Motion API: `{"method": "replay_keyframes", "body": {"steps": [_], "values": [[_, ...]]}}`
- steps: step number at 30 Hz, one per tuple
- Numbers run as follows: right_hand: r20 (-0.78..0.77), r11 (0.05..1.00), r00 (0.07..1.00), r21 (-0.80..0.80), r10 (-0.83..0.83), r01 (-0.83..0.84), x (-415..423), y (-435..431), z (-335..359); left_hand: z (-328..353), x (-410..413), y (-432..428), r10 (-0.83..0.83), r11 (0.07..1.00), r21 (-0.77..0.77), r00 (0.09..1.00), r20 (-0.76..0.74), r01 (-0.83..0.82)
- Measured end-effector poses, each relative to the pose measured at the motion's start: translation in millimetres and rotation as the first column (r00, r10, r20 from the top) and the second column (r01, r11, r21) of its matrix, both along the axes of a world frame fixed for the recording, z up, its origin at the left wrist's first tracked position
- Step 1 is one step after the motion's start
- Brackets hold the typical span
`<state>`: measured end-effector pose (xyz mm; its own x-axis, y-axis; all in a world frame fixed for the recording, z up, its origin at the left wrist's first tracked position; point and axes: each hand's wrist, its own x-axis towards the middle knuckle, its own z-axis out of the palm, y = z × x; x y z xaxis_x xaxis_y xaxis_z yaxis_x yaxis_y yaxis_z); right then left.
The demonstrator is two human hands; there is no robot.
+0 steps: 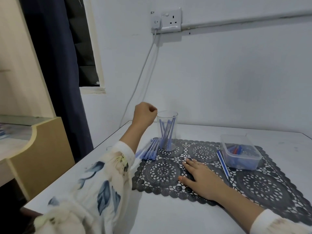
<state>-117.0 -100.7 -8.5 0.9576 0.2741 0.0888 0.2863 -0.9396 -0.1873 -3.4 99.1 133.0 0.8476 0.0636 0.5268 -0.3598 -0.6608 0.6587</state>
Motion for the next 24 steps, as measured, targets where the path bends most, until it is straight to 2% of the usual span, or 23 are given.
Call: {"method": "replay_keyframes", "body": {"steps": [4, 8, 10, 13, 16, 19, 24], "values": [[0.0, 1.0, 1.0, -0.011, 0.006, -0.006, -1.2, 0.0, 1.4, 28.2, 27.9, -25.6, -0.047, 0.986, 0.159, 0.998, -0.045, 0.054], [-0.002, 1.0, 1.0, -0.027, -0.001, 0.001, -0.2, 1.5, 3.4, 39.5, 51.3, -46.7, -0.08, 0.947, 0.29, 0.975, -0.207, 0.139], [-0.004, 0.999, 1.0, -0.035, -0.002, 0.002, -0.6, 1.8, 4.1, 41.5, 56.8, -55.8, -0.068, 0.897, 0.393, 0.943, -0.326, 0.201], [-0.025, 0.999, 1.0, -0.036, -0.001, 0.0, -1.5, 1.5, 5.2, 42.2, 61.9, -64.6, 0.037, 0.8, 0.562, 0.918, -0.394, 0.209], [-0.037, 0.999, 0.999, -0.035, -0.002, 0.001, -0.4, 0.9, 5.5, 40.5, 69.0, -67.9, 0.103, 0.751, 0.594, 0.837, -0.537, 0.289], [-0.04, 0.999, 0.999, -0.036, 0.0, -0.001, 0.0, 0.6, 6.2, 37.7, 68.3, -71.0, 0.135, 0.745, 0.566, 0.752, -0.646, 0.352], [-0.053, 0.999, 0.999, -0.039, 0.001, -0.003, 0.0, 0.3, 6.3, 39.3, 65.6, -71.7, 0.128, 0.749, 0.562, 0.756, -0.642, 0.351]]}}
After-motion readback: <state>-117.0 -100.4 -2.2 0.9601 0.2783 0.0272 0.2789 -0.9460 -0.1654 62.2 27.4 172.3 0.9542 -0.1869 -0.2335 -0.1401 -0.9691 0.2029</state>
